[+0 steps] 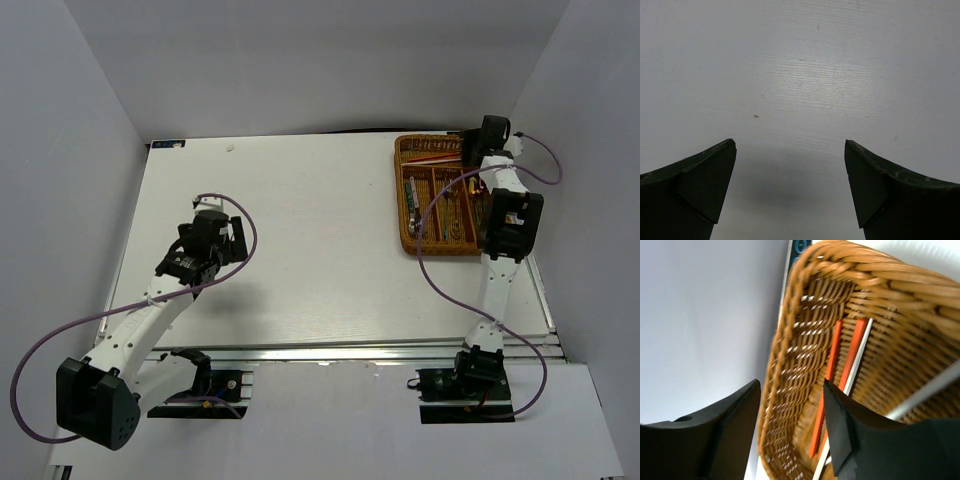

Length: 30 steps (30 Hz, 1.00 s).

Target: Sort the eating utensils into containers

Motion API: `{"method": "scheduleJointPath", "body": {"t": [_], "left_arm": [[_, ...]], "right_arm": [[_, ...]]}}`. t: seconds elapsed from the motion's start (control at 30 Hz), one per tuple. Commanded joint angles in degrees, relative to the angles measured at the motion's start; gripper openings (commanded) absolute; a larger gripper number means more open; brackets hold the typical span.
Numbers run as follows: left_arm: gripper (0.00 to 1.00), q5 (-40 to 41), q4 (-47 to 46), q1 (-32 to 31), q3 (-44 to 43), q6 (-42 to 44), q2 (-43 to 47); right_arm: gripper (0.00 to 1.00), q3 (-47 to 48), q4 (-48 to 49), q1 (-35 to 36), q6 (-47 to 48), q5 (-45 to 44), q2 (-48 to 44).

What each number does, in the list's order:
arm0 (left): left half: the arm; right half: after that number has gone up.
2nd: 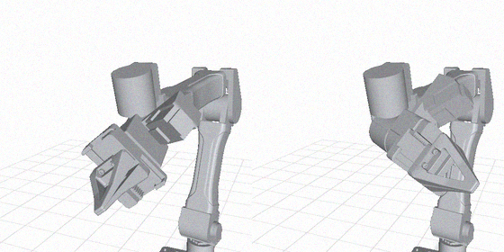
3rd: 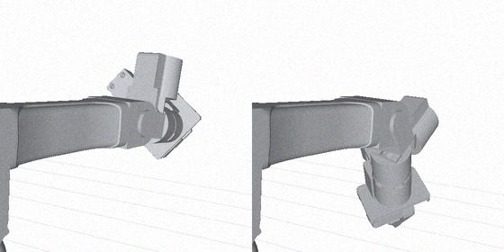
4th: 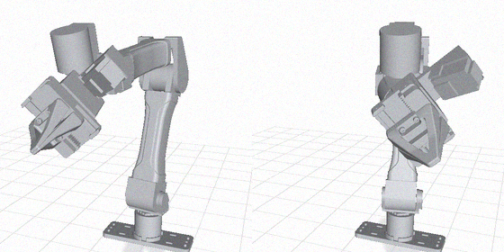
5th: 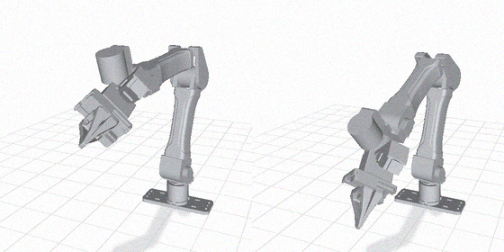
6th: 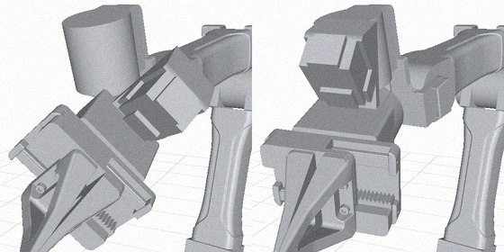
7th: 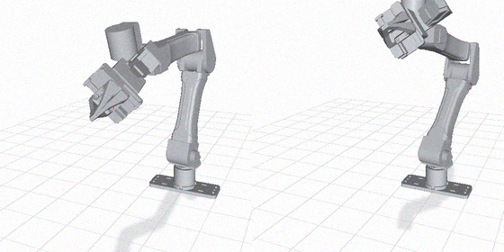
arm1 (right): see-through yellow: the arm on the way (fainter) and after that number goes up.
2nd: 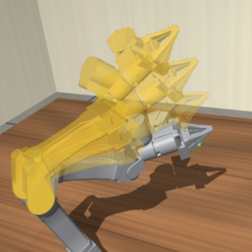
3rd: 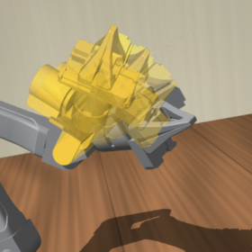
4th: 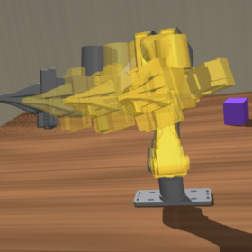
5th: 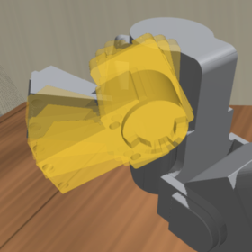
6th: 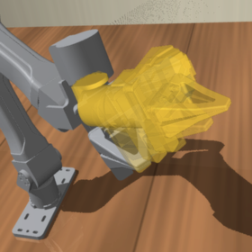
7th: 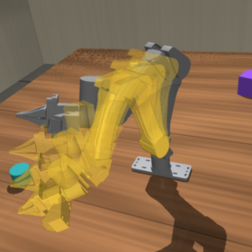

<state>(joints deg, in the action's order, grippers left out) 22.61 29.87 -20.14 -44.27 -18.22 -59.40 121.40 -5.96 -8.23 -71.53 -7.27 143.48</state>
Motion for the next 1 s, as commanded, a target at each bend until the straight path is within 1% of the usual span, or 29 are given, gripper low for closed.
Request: {"method": "scheduleJointPath", "body": {"t": [0.0, 0.13, 0.17, 0.23, 0.27, 0.3, 0.33, 0.4, 0.43, 0.47, 0.5, 0.53, 0.57, 0.6, 0.63, 0.67, 0.73, 0.77, 0.83, 0.87, 0.97], "left_arm": [[0.98, 0.1, -0.8, 0.0, 0.2, 0.3, 2.1], [0.98, 3.4, -0.6, 0.0, 0.0, -0.7, 3.1], [0.98, 4.4, -0.4, 0.3, -0.3, -1.0, 3.2], [0.98, 7.8, 0.1, 0.9, -0.7, -2.2, 3.9], [0.98, 8.7, 0.1, 2.1, -1.1, -2.4, 4.2], [0.98, 10.2, 0.3, 3.0, -1.3, -3.4, 4.6], [0.98, 10.8, 0.3, 5.4, -1.6, -3.9, 5.7], [0.98, 11.7, 0.1, 7.8, -1.8, -4.5, 7.3], [0.98, 12.8, 0.0, 9.0, -1.9, -4.6, 8.1], [0.98, 13.2, -0.2, 10.5, -1.9, -4.7, 10.1], [0.98, 13.6, -0.4, 11.0, -1.6, -4.7, 11.0], [0.98, 13.9, -0.5, 11.3, -1.5, -4.5, 12.0], [0.98, 14.3, -0.6, 11.3, -1.3, -4.5, 13.7], [0.98, 14.2, -1.0, 11.4, -1.0, -4.1, 14.5], [0.98, 14.1, -1.0, 11.4, -0.9, -4.0, 15.1], [0.98, 14.4, -1.0, 11.3, -1.0, -4.0, 15.7], [0.98, 14.9, -0.6, 11.3, -1.0, -3.8, 16.5], [0.98, 15.1, -0.3, 11.3, -1.3, -3.8, 16.7], [0.98, 15.2, 1.4, 11.4, -2.0, -3.8, 17.4], [0.98, 15.1, 1.9, 11.3, -2.0, -3.8, 17.6], [0.98, 14.2, 2.0, 11.3, -0.7, -4.1, 19.8]], "right_arm": [[0.6, -2.1, 1.0, -0.4, 1.3, -1.5, -8.6], [0.66, -4.5, 1.2, -0.4, 3.2, -1.3, -13.6], [0.68, -4.9, 1.0, -0.3, 4.0, -0.6, -15.8], [0.73, -5.5, -0.2, 0.3, 9.3, 1.5, -18.2], [0.8, -5.9, -1.6, 0.8, 12.3, 2.4, -21.5], [0.84, -8.2, -2.2, 1.2, 15.9, 3.4, -23.6], [0.89, -9.8, -3.2, 2.9, 24.5, 4.1, -28.4], [0.89, -14.6, -6.2, 5.7, 33.9, 1.6, -34.6], [0.89, -23.1, -6.0, 9.0, 42.3, -1.2, -38.2], [0.89, -28.7, -4.8, 11.5, 45.7, -2.7, -46.7], [0.89, -34.7, -3.1, 13.4, 48.6, -3.8, -51.5], [0.89, -45.6, 0.0, 17.0, 50.8, -4.8, -55.9], [0.89, -50.3, 1.1, 18.8, 53.8, -4.9, -64.8], [0.89, -54.2, 1.5, 20.6, 55.1, -5.2, -69.1], [0.89, -57.3, -0.1, 24.0, 55.6, -6.3, -72.6], [0.89, -61.7, -1.4, 25.4, 56.6, -5.7, -79.2], [0.89, -63.7, -6.1, 28.2, 56.3, -5.6, -84.7], [0.89, -65.0, -10.4, 28.4, 56.3, -4.8, -89.4], [0.89, -65.9, -13.7, 28.6, 57.3, -3.5, -93.6], [0.89, -66.0, -17.0, 28.7, 57.9, -3.1, -97.3], [0.89, -65.9, -22.1, 28.7, 61.1, -3.0, -102.6]]}}
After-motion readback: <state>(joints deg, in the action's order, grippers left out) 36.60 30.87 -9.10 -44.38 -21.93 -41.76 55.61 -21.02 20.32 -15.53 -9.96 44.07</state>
